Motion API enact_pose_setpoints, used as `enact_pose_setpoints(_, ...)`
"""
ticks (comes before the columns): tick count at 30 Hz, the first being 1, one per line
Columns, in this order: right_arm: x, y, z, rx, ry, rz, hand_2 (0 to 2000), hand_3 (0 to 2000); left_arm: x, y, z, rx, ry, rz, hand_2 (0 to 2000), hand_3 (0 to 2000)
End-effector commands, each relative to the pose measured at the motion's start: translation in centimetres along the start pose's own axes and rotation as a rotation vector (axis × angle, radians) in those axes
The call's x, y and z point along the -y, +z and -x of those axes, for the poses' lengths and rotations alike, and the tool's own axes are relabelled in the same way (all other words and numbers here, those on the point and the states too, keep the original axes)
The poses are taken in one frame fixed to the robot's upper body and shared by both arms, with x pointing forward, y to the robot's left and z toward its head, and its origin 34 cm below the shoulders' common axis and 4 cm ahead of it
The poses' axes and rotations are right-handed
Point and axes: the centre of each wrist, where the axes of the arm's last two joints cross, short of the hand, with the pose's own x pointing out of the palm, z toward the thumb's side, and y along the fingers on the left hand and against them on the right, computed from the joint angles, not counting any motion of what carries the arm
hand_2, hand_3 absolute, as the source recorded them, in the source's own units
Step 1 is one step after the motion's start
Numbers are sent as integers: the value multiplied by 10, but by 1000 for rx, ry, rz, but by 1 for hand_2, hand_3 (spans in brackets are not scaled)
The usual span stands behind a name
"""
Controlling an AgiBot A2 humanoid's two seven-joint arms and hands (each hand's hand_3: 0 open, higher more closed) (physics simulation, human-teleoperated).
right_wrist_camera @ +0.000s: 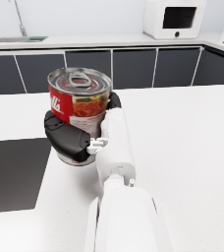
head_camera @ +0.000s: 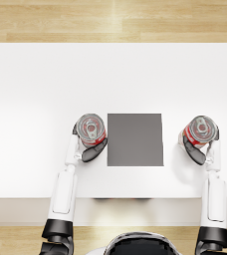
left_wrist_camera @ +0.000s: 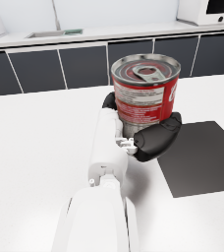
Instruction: Pick up the red can on the left and place it in the middle, then pick up the red can on the right and place it on top of the can in the middle
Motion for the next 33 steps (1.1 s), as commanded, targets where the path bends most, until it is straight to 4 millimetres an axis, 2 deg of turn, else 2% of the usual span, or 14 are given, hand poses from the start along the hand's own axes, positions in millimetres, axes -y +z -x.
enact_pose_setpoints(1, 4, 42, -17, -6, 56, 156, 2000, 1520, -9, 38, -30, -16, -101, -130, 2000, 1520)
enact_pose_setpoints(9, 11, 67, -37, 4, 131, 240, 2000, 1520, -30, 30, -102, -58, -326, -58, 2000, 1520)
enact_pose_setpoints(12, 11, 76, -45, 6, 167, 271, 2000, 1520, -37, 14, -117, -150, -429, -184, 2000, 1520)
enact_pose_setpoints(15, 12, 86, -50, 14, 172, 308, 2000, 1520, -44, -2, -122, -178, -461, -197, 2000, 1520)
enact_pose_setpoints(16, 12, 89, -52, 16, 175, 318, 2000, 1520, -45, -7, -120, -342, -571, -196, 2000, 1520)
enact_pose_setpoints(17, 12, 91, -54, 16, 196, 328, 2000, 1520, -46, -10, -120, -338, -566, -193, 2000, 1520)
enact_pose_setpoints(18, 12, 94, -56, 19, 188, 336, 2000, 1520, -48, -13, -122, -216, -483, -177, 2000, 1520)
enact_pose_setpoints(19, 11, 95, -58, 20, 187, 337, 2000, 1520, -49, -17, -120, -334, -565, -166, 2000, 1520)
enact_pose_setpoints(24, 9, 100, -65, 24, 220, 360, 2000, 1520, -52, -28, -111, -274, -504, -110, 2000, 1520)
enact_pose_setpoints(25, 9, 101, -67, 24, 230, 365, 2000, 1520, -52, -31, -110, -271, -498, -98, 639, 1193)
enact_pose_setpoints(26, 8, 101, -69, 25, 238, 367, 2000, 1520, -51, -32, -109, -261, -488, -93, 0, 867)
enact_pose_setpoints(28, 6, 105, -75, 27, 260, 385, 2000, 1520, -51, -34, -104, -236, -451, -96, 0, 213)
enact_pose_setpoints(29, 6, 107, -77, 29, 267, 392, 2000, 1520, -49, -35, -101, -229, -425, -99, 0, 0)
enact_pose_setpoints(33, 8, 115, -84, 38, 285, 419, 2000, 1520, -33, -22, -90, -171, -365, -200, 0, 0)
